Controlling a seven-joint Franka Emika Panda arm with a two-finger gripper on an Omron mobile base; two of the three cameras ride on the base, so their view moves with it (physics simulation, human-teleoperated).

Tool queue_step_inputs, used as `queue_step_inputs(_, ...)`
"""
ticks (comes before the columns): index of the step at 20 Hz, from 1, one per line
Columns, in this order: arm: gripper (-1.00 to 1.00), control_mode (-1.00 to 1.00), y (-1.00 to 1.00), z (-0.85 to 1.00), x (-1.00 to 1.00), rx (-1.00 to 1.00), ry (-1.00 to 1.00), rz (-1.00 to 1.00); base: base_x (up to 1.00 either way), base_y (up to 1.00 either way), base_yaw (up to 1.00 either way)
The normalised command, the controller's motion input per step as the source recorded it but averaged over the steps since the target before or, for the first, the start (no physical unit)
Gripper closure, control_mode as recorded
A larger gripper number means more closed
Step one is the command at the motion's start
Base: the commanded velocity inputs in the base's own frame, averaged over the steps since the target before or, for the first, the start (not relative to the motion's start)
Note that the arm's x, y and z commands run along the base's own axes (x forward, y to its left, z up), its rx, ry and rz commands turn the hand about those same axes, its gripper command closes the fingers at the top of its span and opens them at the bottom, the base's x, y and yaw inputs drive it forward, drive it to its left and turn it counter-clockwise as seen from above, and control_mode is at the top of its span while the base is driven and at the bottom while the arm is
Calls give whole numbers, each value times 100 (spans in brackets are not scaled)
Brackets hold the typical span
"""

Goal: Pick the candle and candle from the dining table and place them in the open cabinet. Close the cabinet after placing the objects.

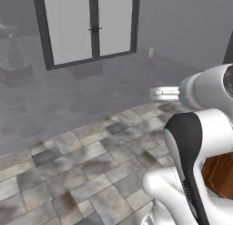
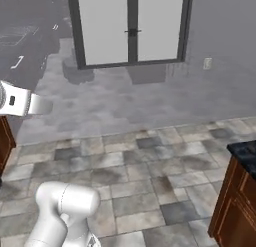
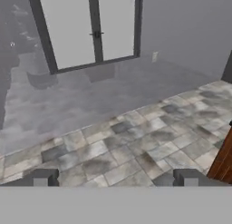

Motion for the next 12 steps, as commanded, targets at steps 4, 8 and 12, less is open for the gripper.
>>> queue_step_inputs(4, -100, 100, 0, 0, 0, 0, 0, 0, -37, 0, -61)
queue_step_inputs(8, -100, 100, 0, 0, 0, 0, 0, 0, -38, 0, -60)
queue_step_inputs(12, -100, 100, 0, 0, 0, 0, 0, 0, -37, -25, -55)
